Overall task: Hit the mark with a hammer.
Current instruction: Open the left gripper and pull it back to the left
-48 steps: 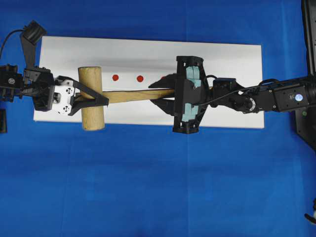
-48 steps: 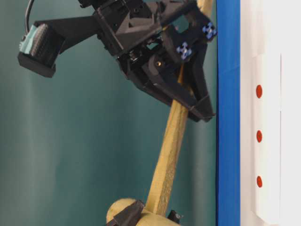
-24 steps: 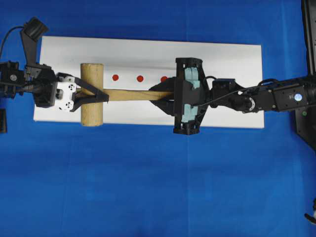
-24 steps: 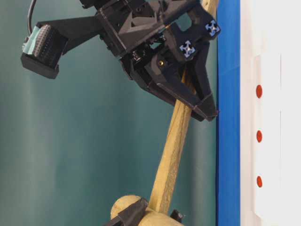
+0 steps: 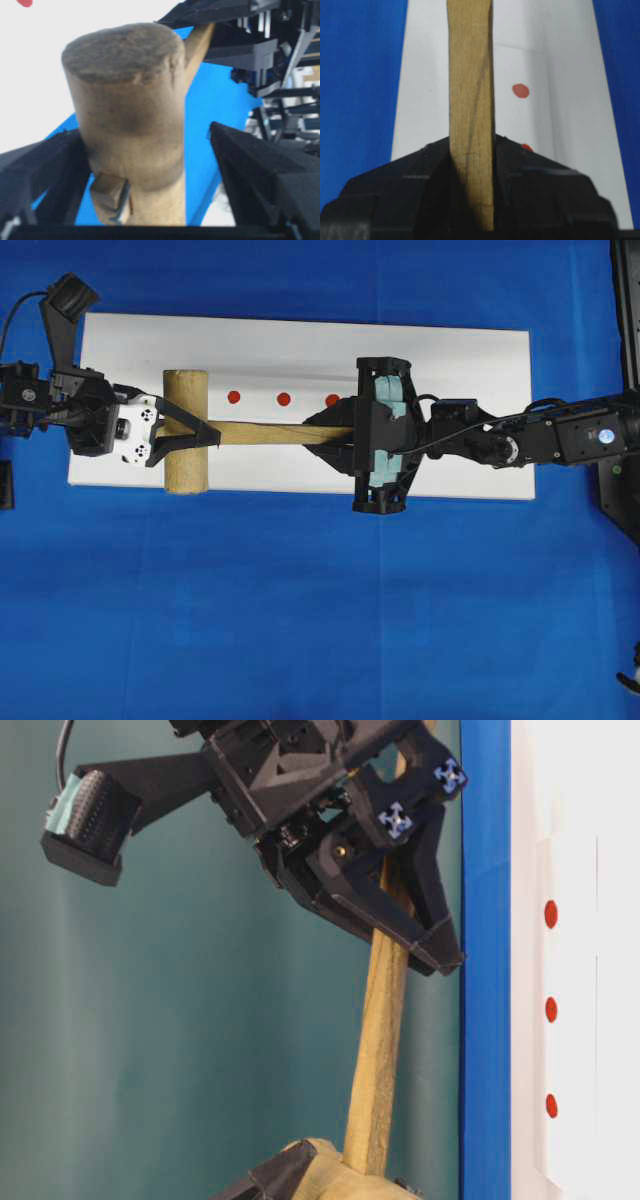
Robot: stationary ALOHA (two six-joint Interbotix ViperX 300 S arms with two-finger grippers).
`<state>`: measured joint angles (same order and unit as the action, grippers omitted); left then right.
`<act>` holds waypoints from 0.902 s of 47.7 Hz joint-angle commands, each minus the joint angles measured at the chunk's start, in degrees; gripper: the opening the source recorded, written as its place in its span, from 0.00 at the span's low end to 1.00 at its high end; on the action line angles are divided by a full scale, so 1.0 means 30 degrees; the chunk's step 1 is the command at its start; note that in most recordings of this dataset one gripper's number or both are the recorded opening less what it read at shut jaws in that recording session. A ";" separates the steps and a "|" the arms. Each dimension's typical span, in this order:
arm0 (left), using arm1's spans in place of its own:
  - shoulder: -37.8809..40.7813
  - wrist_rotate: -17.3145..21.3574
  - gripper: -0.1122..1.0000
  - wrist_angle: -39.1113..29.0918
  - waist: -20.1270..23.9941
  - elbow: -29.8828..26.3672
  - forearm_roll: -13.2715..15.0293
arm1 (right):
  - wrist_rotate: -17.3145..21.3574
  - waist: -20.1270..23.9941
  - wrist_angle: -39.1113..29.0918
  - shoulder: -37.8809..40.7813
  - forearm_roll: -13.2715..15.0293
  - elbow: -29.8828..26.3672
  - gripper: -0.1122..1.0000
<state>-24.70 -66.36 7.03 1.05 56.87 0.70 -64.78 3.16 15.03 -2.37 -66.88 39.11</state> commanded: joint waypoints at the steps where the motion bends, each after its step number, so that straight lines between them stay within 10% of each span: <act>1: -0.0439 0.0088 0.83 -0.0029 -0.0176 -0.0146 -0.0029 | 0.0117 0.0000 0.0117 -0.1025 0.0000 0.0088 0.17; 33: -0.4863 0.0029 0.83 -0.2637 -0.0850 0.2256 -0.0059 | 0.0293 -0.0117 0.0146 -0.4189 -0.0439 0.2783 0.17; 43: -0.4893 0.3721 0.82 -0.2520 -0.0674 0.2256 -0.0410 | 0.1260 0.0674 -0.0381 -0.3545 -0.1465 0.2256 0.17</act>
<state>-39.29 -59.41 -0.97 -1.32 64.34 -0.18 -61.88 3.69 14.15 -13.01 -70.40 48.08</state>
